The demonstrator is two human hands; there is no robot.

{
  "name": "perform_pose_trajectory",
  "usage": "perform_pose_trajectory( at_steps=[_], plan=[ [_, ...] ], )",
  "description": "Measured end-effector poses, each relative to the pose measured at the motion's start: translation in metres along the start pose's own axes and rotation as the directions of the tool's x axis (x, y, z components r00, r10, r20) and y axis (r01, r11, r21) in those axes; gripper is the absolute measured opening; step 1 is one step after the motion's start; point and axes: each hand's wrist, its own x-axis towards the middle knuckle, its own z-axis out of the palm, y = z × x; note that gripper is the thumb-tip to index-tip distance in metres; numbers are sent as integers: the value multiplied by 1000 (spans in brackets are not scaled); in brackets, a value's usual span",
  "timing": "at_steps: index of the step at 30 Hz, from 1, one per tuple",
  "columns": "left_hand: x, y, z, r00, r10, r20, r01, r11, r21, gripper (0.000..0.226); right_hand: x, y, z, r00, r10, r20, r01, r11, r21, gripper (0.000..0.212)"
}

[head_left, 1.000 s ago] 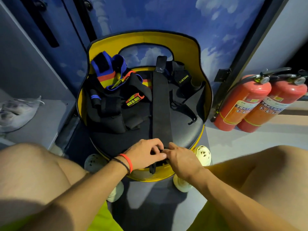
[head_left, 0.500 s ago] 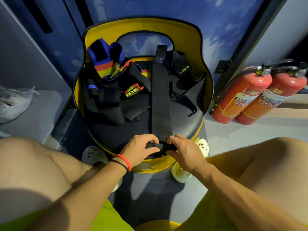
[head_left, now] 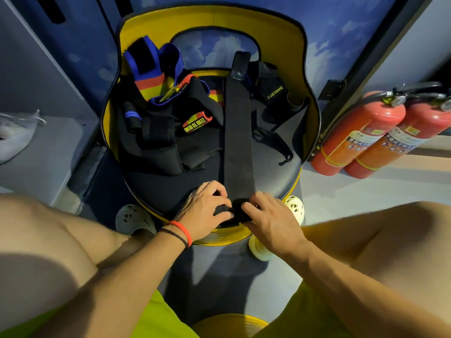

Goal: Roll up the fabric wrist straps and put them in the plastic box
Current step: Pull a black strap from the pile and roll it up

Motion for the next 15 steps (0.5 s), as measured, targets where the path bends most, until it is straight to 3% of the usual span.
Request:
perform_pose_trajectory(
  at_steps=[8, 13, 15],
  plan=[
    [-6, 1, 5, 998, 67, -18, -66, 996, 65, 20, 0, 6, 7, 996, -68, -52, 64, 994, -88, 14],
    [-12, 3, 8, 990, 138, -28, -130, 973, 189, 40, -1, 7, 4, 997, -40, -62, 35, 996, -82, 18],
    [-12, 7, 9, 986, 160, -51, -141, 954, 266, 37, -1, 6, 3, 997, -13, -71, 9, 998, -60, 19]
  ],
)
